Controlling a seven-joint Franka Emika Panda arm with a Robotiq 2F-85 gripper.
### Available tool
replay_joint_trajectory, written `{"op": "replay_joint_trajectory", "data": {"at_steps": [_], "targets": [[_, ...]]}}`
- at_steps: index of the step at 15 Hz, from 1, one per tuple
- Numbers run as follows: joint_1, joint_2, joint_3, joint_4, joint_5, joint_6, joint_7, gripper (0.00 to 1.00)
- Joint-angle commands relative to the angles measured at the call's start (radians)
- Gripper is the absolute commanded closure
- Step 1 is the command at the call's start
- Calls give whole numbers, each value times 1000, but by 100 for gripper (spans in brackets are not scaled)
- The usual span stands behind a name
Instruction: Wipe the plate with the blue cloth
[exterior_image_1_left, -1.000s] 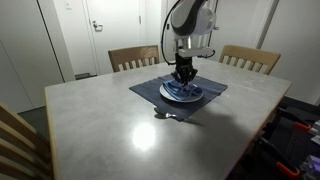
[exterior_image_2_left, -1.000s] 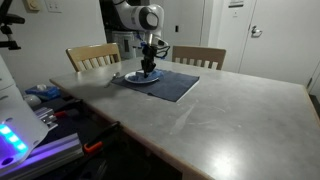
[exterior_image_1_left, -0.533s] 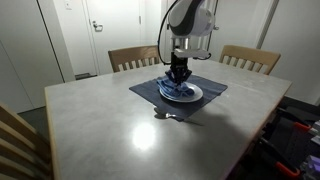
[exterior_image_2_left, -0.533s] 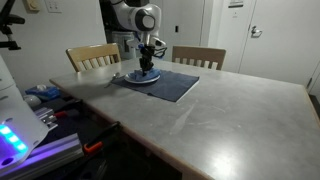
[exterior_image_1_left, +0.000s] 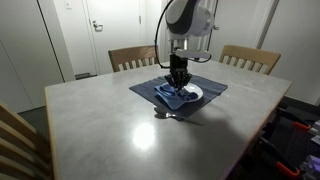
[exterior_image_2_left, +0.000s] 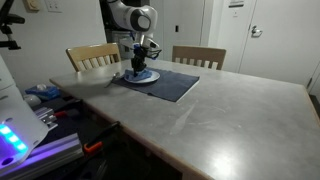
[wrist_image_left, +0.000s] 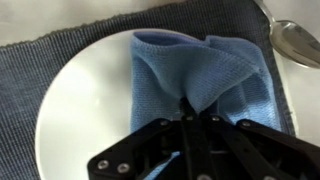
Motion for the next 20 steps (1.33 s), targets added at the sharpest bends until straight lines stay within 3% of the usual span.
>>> {"op": "replay_joint_trajectory", "data": {"at_steps": [1,4,12,15,17,20], "targets": [[47,-17,-78,-22,-101,-76,114,99],[49,-6,-99,-6,-137,-76,156,99],[23,33,-67,63,-98,116,86,99],[16,42,-23,84,-83,114,12,99],[-16,61,36,95,-41,100,-106,99],[-32,83,43,115,-42,-14,-187,99]]}}
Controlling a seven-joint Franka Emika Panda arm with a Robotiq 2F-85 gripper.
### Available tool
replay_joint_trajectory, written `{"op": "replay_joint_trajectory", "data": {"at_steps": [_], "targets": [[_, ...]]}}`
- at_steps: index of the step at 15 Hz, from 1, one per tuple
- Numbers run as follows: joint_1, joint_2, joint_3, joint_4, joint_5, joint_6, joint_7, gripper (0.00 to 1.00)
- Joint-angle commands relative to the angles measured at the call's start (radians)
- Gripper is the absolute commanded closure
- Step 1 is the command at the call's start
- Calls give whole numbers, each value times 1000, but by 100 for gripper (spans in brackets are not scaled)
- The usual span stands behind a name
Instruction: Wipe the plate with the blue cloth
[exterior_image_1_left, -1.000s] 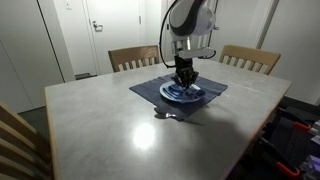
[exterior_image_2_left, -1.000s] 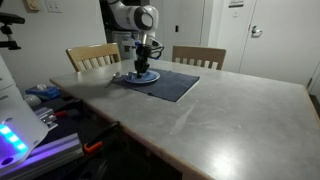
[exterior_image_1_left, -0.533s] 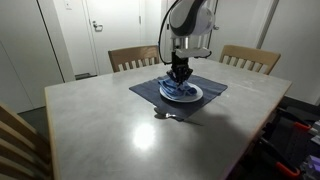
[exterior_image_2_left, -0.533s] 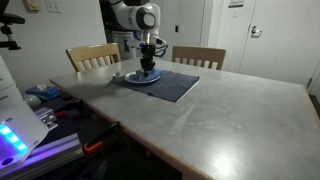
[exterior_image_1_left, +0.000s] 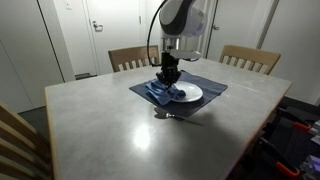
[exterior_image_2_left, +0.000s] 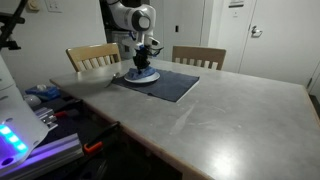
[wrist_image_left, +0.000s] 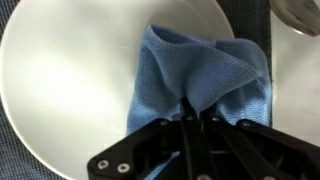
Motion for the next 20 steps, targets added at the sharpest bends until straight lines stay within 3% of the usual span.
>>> {"op": "replay_joint_trajectory", "data": {"at_steps": [1,4,6,14,20], "targets": [[-40,37,7,51,-3,-155,-88,99],[-33,40,-48,77,-51,-285,-52,99],[-36,46,-72,90,-60,-311,-36,99],[-37,18,-80,110,-42,-110,0,99],[4,25,-28,226,-46,-96,-21,99]]}}
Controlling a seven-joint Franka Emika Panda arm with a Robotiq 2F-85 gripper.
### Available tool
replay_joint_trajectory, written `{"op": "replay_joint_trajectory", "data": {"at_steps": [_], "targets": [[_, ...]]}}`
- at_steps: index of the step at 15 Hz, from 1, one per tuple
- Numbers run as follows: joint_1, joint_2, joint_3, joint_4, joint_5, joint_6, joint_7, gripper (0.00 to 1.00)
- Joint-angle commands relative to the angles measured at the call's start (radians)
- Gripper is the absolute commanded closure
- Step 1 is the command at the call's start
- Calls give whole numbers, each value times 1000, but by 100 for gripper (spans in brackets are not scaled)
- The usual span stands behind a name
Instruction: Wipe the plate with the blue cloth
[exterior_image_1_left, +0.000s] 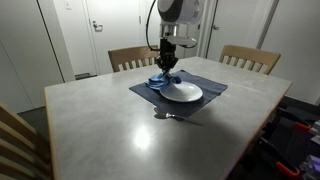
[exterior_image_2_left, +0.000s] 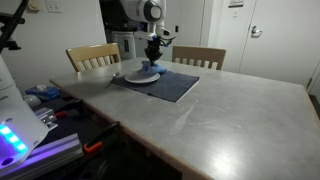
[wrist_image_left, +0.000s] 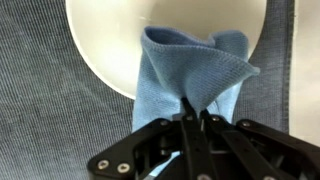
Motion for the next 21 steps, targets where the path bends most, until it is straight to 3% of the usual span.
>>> {"op": "replay_joint_trajectory", "data": {"at_steps": [1,7,15,16,18,19,20,21], "targets": [[30,11,43,74,-4,-11,-15,99],[84,97,106,203,11,-6,-34,99],[109,245,87,274,-2,25,0,99],[108,247,87,274,-2,21,2,70],[78,218,131,257,30,-19,-48,63],[104,234,99,259,6,14,-10,56],[104,232,102,260,8,14,-12,73],[105,233,102,260,8,14,-11,65]]}}
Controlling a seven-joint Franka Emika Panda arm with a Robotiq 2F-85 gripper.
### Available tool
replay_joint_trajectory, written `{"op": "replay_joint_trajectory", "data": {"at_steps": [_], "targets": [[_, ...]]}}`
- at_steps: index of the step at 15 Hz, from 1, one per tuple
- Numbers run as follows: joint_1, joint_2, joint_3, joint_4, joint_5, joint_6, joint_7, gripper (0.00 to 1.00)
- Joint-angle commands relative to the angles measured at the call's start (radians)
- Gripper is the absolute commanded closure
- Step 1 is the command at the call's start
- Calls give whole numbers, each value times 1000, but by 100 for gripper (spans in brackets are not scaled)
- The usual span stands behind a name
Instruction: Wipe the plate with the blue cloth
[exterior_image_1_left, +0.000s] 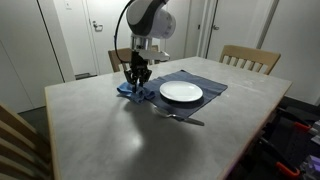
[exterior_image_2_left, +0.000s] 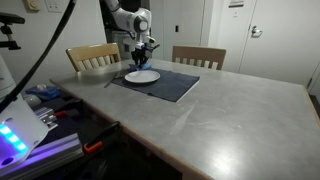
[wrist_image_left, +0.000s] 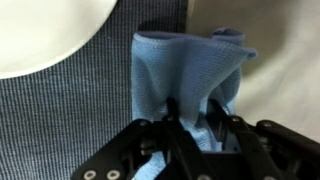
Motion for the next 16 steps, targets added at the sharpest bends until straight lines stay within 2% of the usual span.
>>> {"op": "replay_joint_trajectory", "data": {"at_steps": [1,9,10,11,15,16], "targets": [[3,3,-2,5,1,-3,1,58],[3,3,-2,5,1,-3,1,56],[11,8,-20,15,-5,9,28,31],[8,12,-23,23,-4,11,35,30],[13,16,-75,67,-16,41,120,4],[15,15,-87,77,-21,45,134,0]]}}
